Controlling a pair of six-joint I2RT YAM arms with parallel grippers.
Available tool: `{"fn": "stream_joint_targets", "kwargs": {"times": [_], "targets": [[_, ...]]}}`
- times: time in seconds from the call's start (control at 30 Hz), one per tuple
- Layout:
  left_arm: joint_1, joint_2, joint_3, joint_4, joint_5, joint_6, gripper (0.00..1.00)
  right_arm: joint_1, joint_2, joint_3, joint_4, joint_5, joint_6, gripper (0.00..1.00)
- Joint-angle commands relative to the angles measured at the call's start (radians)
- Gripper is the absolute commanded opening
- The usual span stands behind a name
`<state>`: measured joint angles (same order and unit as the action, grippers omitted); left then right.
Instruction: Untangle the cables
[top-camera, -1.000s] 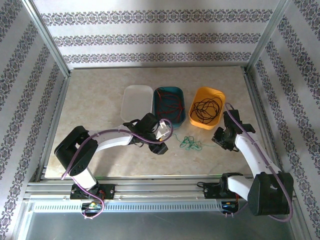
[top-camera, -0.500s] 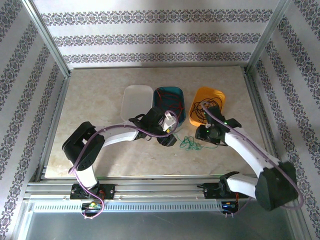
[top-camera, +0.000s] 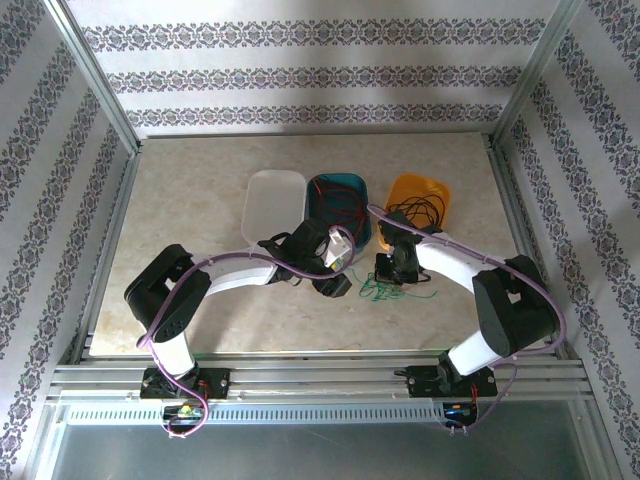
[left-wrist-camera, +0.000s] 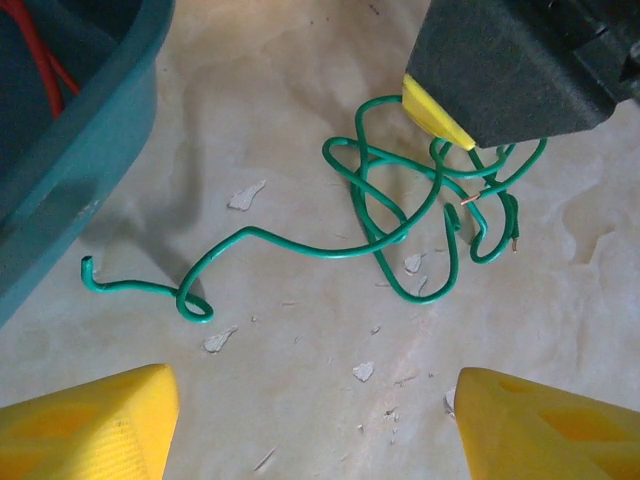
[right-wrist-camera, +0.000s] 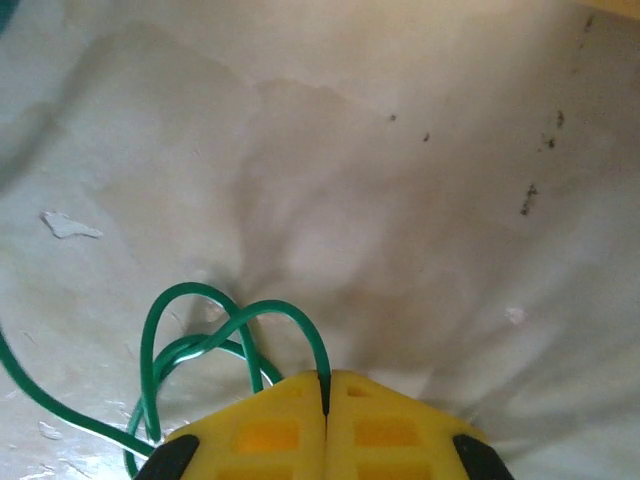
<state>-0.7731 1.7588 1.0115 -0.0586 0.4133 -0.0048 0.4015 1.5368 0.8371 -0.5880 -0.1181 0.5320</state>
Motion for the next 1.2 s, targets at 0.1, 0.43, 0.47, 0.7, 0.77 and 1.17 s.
{"fn": "stream_joint_targets", "kwargs": {"times": [0.1,0.43,0.47,0.7,0.77,1.17], "targets": [[-0.009,-0.053,-0.02,0.083,0.044,-0.032,0.76,-0.008,-0.129,0.022,-0.003,-0.071,-0.046,0.0],[0.018,-0.083,-0.027,0.162,0.132,-0.092,0.85,-0.006,-0.27,-0.009,0.01,-0.315,-0.092,0.0],[0.02,-0.079,-0.025,0.167,0.148,-0.097,0.81,-0.006,-0.277,-0.012,0.02,-0.329,-0.088,0.0],[0.02,-0.044,-0.025,0.157,0.181,-0.096,0.48,-0.022,-0.294,-0.022,0.09,-0.362,-0.023,0.0],[0.021,-0.038,-0.033,0.151,0.179,-0.094,0.42,-0.038,-0.297,-0.025,0.106,-0.382,-0.006,0.0],[0.058,-0.043,-0.134,0.154,0.142,-0.107,0.0,-0.181,-0.426,-0.105,0.086,-0.25,0.079,0.0]]}}
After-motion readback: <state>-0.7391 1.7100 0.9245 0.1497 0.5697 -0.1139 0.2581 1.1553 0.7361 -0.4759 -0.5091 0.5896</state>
